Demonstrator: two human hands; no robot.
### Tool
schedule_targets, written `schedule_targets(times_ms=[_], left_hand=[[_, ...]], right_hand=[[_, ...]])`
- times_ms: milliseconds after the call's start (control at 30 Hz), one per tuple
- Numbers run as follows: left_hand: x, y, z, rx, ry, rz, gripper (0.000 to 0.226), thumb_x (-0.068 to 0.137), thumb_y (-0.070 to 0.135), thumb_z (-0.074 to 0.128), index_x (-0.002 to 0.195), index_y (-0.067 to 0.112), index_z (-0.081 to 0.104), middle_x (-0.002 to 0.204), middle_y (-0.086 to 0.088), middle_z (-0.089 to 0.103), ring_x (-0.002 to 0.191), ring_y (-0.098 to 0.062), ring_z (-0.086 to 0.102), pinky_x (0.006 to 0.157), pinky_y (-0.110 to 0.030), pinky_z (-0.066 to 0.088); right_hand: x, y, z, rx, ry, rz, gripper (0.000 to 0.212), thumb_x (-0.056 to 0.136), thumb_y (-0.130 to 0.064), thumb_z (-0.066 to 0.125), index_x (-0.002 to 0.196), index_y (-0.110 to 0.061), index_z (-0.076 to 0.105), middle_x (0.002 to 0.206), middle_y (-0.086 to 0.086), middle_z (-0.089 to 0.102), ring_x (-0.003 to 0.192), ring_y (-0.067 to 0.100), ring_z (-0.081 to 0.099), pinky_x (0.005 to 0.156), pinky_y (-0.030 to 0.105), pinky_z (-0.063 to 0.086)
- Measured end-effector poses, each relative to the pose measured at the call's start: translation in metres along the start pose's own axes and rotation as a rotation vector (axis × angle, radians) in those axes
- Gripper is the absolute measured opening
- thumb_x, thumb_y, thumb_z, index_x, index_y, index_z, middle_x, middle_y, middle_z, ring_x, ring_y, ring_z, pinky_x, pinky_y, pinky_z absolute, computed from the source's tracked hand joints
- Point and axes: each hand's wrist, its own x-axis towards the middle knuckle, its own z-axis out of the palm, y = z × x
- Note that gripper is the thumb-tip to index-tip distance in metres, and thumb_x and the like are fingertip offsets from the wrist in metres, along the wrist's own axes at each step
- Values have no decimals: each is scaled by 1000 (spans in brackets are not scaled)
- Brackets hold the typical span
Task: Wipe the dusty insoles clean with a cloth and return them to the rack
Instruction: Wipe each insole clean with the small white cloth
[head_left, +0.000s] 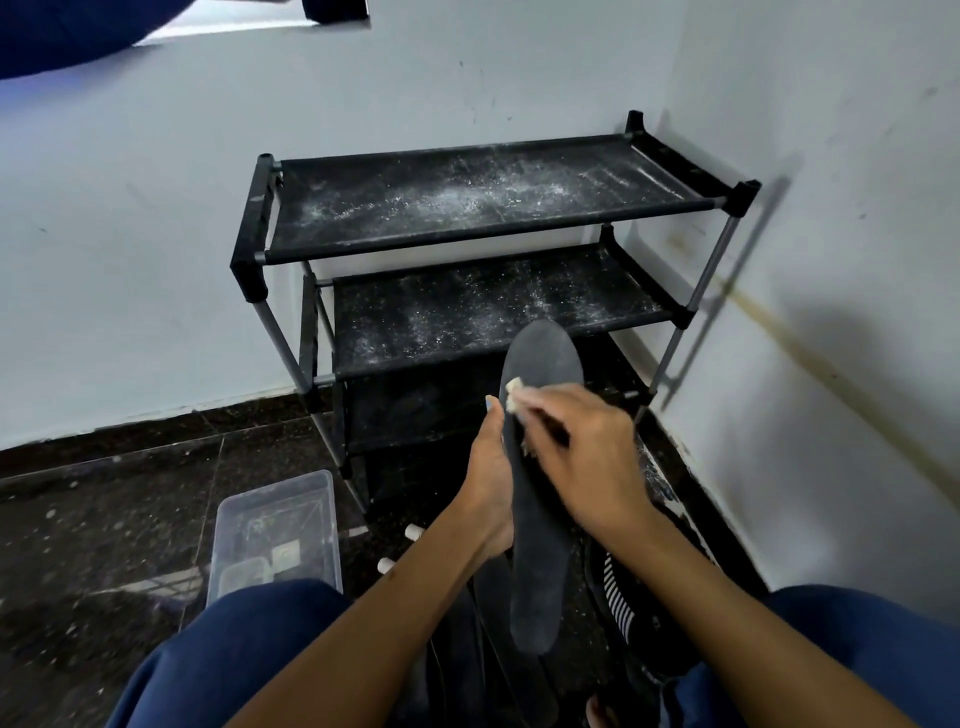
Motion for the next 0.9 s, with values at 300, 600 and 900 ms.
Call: schedule_targets(times_ms=[300,600,900], left_hand=[[0,0,-6,150,-64,-160,77,90,69,13,100,14,66,87,-10,74,70,-28,70,74,-45,53],[4,6,-9,101,-70,-124,76,90,69,13,105,15,65,91,-11,73,74,-29,70,67,-43,56],[4,3,-9,121,-28,-45,66,96,61,18,108,15,64,94,-8,72,87,-21,68,74,-36,55]], right_hand=[[18,20,-13,-100,164,185,17,88,-10,63,104,-9,69,87,7,69,77,19,65,72,19,45],[19,18,-10,-103,89,132,20,90,-13,60,109,-12,68,92,4,69,82,17,63,79,28,50],[2,1,1,-72,-72,-39,23,92,-13,57,113,-9,66,99,7,66,88,17,63,81,27,50]])
